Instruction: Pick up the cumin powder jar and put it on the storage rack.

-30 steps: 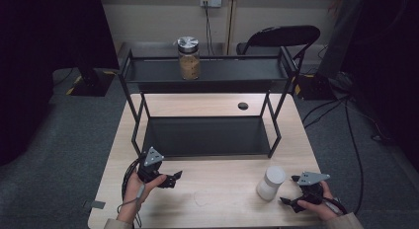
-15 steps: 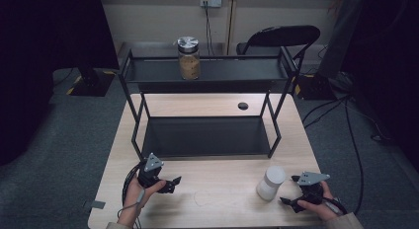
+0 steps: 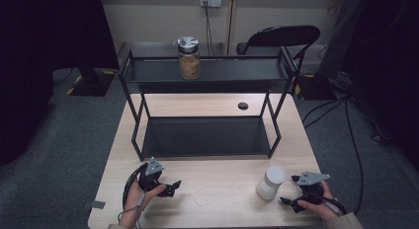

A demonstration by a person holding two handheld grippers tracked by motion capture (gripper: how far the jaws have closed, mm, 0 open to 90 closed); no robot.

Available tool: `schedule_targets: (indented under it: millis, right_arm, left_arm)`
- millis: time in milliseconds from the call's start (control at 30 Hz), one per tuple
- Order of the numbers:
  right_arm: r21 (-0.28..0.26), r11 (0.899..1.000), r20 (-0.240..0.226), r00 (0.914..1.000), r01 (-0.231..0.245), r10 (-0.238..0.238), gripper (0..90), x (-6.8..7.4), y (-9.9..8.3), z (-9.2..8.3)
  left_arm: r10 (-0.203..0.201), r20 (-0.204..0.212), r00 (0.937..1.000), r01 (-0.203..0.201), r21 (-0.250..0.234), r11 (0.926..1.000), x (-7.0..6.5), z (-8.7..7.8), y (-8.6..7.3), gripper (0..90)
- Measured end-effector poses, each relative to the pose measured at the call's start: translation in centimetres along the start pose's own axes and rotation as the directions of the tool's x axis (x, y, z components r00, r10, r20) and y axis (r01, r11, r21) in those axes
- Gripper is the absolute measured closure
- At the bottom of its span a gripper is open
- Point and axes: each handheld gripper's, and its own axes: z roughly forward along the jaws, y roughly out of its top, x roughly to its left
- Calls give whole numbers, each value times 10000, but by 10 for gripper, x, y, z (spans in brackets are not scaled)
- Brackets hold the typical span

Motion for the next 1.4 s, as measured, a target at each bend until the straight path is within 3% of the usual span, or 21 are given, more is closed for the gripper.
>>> schedule_targets:
  millis: [467, 967, 1400]
  right_arm:
    - [-2, 10000, 1, 10000, 2, -2, 0, 0, 0, 0]
    - [0, 10000, -1, 10000, 2, -2, 0, 0, 0, 0]
    - [0, 10000, -2, 10000, -3, 3, 0, 0, 0, 0]
  left_arm:
    - [311, -29, 9995, -310, 474, 9984, -5, 7, -4, 14]
    - [790, -226, 9966, -759, 1147, 9905, -10, 16, -8, 21]
    - [771, -219, 9968, -751, 792, 9940, -10, 17, -16, 0]
